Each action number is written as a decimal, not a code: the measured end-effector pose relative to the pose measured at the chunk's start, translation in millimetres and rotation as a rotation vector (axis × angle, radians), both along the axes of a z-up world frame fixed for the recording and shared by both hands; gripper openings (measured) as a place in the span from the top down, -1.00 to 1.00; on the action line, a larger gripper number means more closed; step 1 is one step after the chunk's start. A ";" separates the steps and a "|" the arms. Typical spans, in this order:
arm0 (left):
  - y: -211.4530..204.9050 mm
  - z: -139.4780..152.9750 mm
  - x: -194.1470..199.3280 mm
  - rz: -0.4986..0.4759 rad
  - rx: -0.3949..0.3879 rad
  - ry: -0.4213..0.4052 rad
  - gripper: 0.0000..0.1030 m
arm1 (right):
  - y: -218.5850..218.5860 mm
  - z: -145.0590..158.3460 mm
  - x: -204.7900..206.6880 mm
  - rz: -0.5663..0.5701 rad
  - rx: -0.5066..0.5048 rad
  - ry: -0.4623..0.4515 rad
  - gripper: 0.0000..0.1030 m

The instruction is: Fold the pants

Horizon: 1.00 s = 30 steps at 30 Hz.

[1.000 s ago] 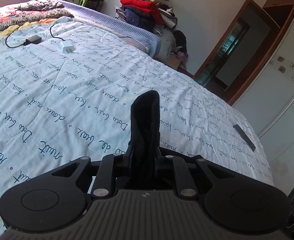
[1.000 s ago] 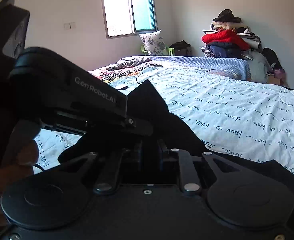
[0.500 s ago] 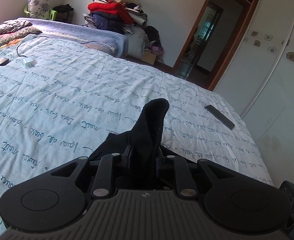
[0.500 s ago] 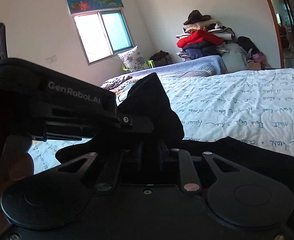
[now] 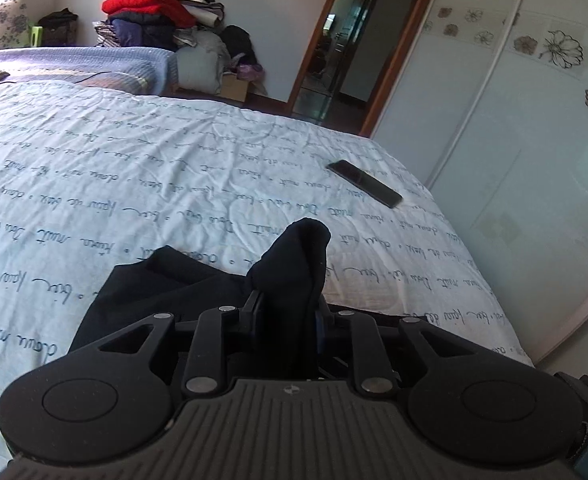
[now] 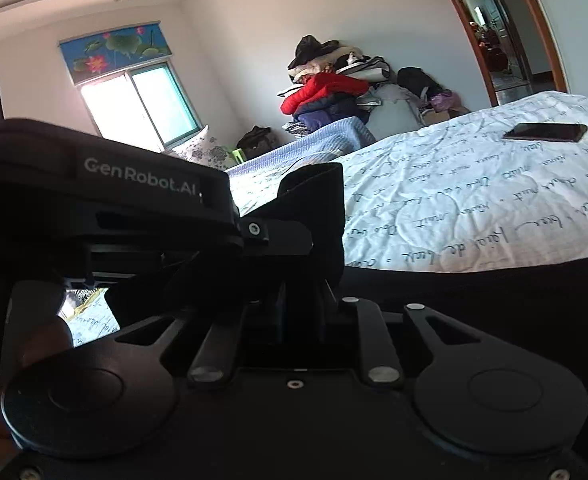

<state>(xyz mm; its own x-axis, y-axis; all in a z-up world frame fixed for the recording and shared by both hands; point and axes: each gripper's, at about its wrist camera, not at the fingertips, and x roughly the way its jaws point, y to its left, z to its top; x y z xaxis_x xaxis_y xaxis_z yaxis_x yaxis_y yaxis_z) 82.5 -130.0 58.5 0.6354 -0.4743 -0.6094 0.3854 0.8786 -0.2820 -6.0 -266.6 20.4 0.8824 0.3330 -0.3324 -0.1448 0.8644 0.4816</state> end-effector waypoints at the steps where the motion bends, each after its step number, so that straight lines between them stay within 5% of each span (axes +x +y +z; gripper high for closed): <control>1: -8.3 -0.4 -1.2 -0.014 0.001 0.000 0.53 | -8.7 -1.6 -4.0 -0.017 0.012 0.002 0.66; 19: -139.8 -34.5 -18.4 -0.232 0.040 -0.008 0.51 | -101.4 -33.3 -32.9 -0.295 0.129 0.078 0.80; 27: -158.7 -58.9 -6.2 -0.273 0.024 0.118 0.37 | -123.8 -43.3 -39.6 -0.378 0.135 0.132 0.80; 30: -160.2 -66.0 0.0 -0.333 -0.060 0.212 0.38 | -131.6 -44.8 -47.0 -0.439 0.090 0.144 0.80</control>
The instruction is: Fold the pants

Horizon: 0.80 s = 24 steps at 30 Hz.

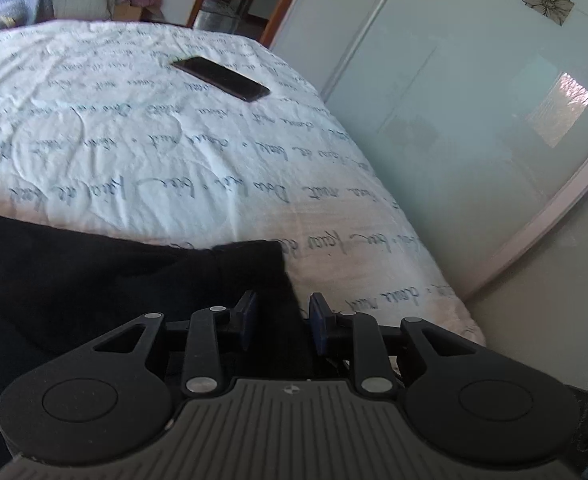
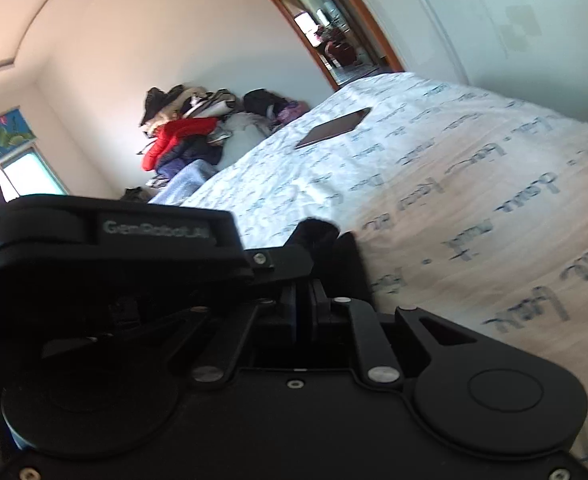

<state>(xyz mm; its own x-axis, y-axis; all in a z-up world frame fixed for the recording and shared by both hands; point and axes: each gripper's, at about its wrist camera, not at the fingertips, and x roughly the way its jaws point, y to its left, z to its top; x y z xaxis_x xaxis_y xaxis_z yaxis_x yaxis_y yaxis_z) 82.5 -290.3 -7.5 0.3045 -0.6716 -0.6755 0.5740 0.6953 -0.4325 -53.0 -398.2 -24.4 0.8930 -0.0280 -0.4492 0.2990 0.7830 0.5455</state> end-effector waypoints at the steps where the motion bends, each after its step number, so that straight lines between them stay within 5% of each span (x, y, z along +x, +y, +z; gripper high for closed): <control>1: -0.2 -1.7 1.9 -0.019 -0.030 0.042 0.38 | -3.0 -0.3 -3.5 -0.020 -0.009 0.004 0.79; 4: 6.4 5.5 5.0 -0.029 -0.065 0.052 0.32 | -8.2 2.0 -15.8 -0.077 -0.071 0.006 0.22; 8: 25.8 27.7 6.0 0.045 0.075 -0.154 0.21 | -4.8 13.4 -28.2 -0.134 -0.210 0.010 0.22; 11: 51.5 30.2 10.5 0.099 0.202 -0.259 -0.28 | -5.8 16.7 -28.7 -0.057 -0.176 -0.026 0.22; 13: 70.3 26.3 11.8 0.140 0.261 -0.301 -0.30 | -1.3 16.3 -27.1 0.016 -0.139 -0.039 0.22; 18: 117.5 12.5 17.8 0.239 0.360 -0.320 -0.31 | 24.0 15.9 -19.0 0.175 -0.168 0.008 0.22; 21: 140.1 3.9 19.6 0.280 0.370 -0.289 -0.31 | 37.1 14.3 -14.2 0.183 -0.267 0.097 0.22; 24: 143.8 -7.8 21.5 0.279 0.380 -0.259 -0.32 | 35.3 7.8 -8.5 0.194 -0.247 0.126 0.21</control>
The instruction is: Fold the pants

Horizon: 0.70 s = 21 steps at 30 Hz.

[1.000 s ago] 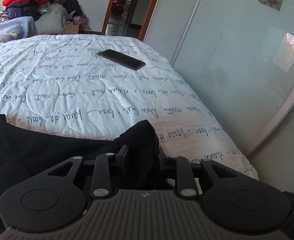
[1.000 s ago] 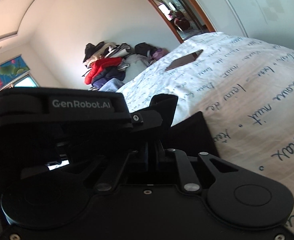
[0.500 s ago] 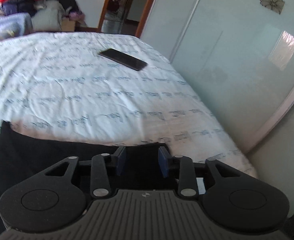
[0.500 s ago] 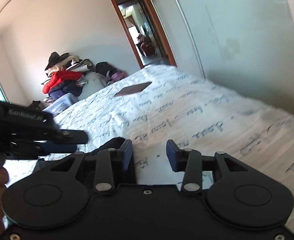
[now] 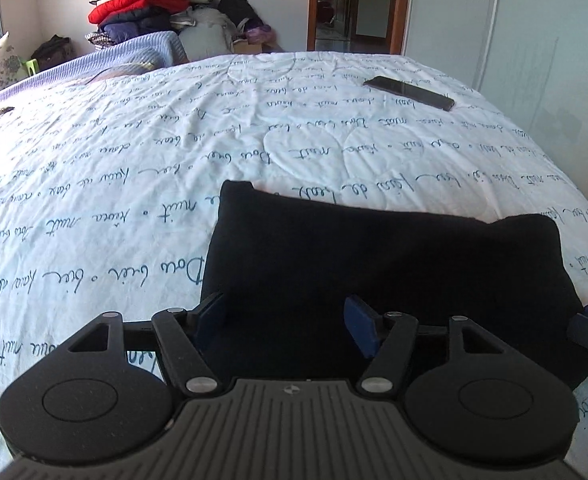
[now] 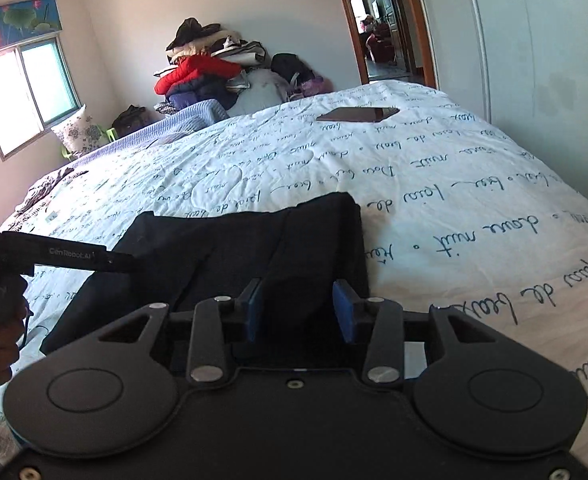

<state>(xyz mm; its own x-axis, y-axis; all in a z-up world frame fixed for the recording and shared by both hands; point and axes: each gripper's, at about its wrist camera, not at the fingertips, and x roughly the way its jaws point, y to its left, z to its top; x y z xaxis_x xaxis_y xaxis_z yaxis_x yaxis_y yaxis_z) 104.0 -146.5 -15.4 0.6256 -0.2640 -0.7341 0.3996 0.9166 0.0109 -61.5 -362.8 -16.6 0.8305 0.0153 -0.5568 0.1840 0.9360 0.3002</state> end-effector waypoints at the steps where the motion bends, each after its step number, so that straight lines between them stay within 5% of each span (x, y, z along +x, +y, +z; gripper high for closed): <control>1: -1.8 -3.0 -1.0 -0.001 0.008 -0.001 -0.32 | -0.5 -1.5 1.4 0.000 -0.002 -0.001 0.21; 3: -7.4 -6.6 -7.4 -0.010 0.031 -0.034 -0.37 | -0.3 -1.4 2.6 -0.012 -0.028 -0.004 0.42; 5: -11.8 -5.5 -10.6 -0.026 0.045 -0.050 -0.37 | -1.9 0.7 -1.7 -0.028 -0.056 -0.004 0.84; 13: -19.6 -7.7 -12.1 -0.053 0.003 -0.031 -0.42 | -4.3 3.1 -10.3 -0.061 -0.093 0.013 0.97; 16: -20.5 -10.4 -12.6 -0.063 0.025 -0.038 -0.44 | -0.4 1.2 -1.6 -0.038 -0.118 0.060 0.83; 21: -11.2 -0.6 -6.7 -0.051 0.006 -0.050 -0.45 | -26.8 20.3 18.5 -0.024 -0.043 -0.023 0.11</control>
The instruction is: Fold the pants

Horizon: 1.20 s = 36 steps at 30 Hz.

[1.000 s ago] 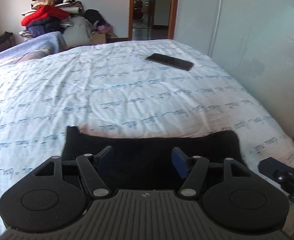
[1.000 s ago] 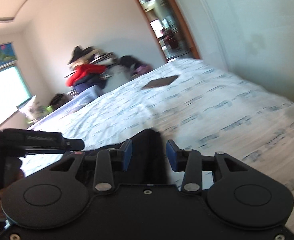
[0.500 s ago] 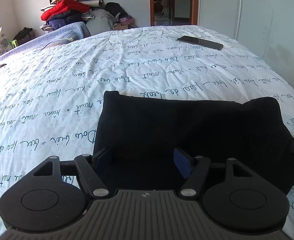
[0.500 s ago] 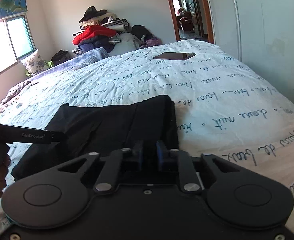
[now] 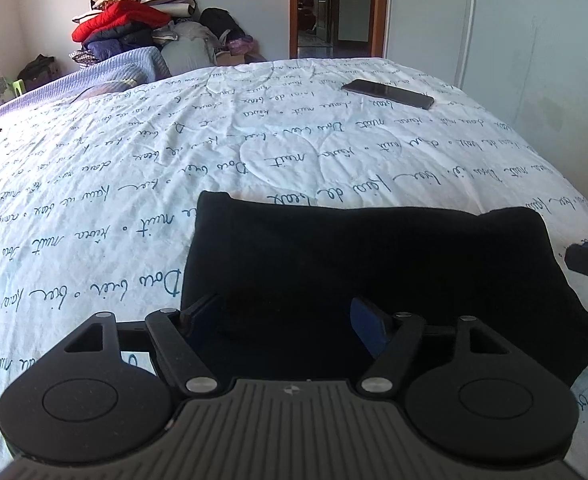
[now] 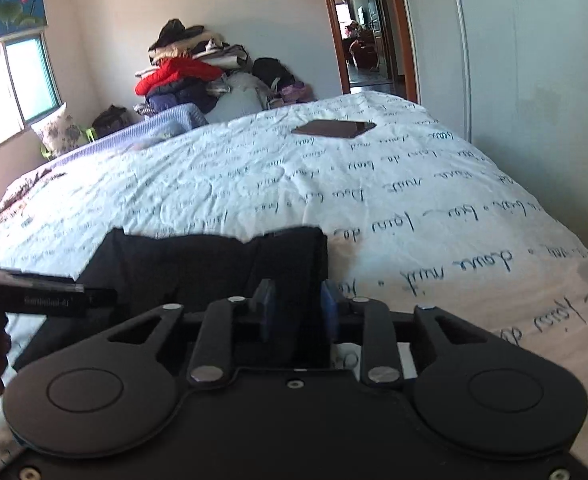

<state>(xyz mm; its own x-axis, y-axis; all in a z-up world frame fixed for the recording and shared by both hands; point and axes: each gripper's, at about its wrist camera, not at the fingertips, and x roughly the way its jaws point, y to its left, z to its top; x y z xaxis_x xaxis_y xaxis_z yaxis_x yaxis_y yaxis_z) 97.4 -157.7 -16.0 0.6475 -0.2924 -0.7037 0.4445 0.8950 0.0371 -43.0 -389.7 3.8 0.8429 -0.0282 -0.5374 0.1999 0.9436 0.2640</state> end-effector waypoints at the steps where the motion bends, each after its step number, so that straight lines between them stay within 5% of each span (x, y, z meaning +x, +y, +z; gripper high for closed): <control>1: 0.9 0.6 3.1 0.007 0.004 0.001 -0.45 | -6.7 -2.6 11.1 0.016 0.022 -0.006 -0.12; 3: 3.5 0.2 7.3 0.017 0.014 0.017 -0.45 | -21.7 -12.4 33.3 0.019 0.098 0.019 -0.09; 5: 8.9 -1.4 7.8 0.023 0.005 0.030 -0.45 | -32.2 -23.5 49.0 0.032 0.181 0.037 0.37; 8: 12.0 -5.9 8.1 0.026 0.018 0.029 -0.48 | -32.4 -23.9 54.0 0.027 0.150 0.031 0.87; 11: 11.1 -11.8 11.6 0.038 0.025 0.016 -0.64 | -37.6 -19.5 55.8 -0.031 0.106 0.013 1.00; 15: 12.1 -12.4 12.2 0.040 0.020 0.016 -0.65 | -26.2 -24.9 66.0 -0.078 -0.066 0.107 1.00; 18: 19.4 -8.5 10.6 0.044 0.004 0.021 -0.64 | -20.3 -6.1 57.0 -0.102 -0.107 0.070 0.88; 22: 26.4 -6.5 12.8 0.057 -0.011 0.035 -0.64 | 19.3 24.9 66.3 0.141 -0.094 0.011 0.88; 25: 28.4 -8.9 12.7 0.058 0.001 0.032 -0.65 | 60.0 17.4 89.6 0.327 -0.208 0.106 0.79; 29: 32.9 -14.3 12.6 0.056 -0.005 0.043 -0.68 | 54.8 -18.8 128.4 0.271 -0.296 0.253 0.82; 32: 41.4 -8.7 9.2 0.046 -0.021 0.033 -0.65 | 70.3 7.9 123.9 0.229 -0.331 0.176 0.74; 36: 52.4 -7.1 7.0 0.046 -0.037 0.067 -0.64 | 114.0 30.0 135.4 0.453 -0.256 0.113 0.74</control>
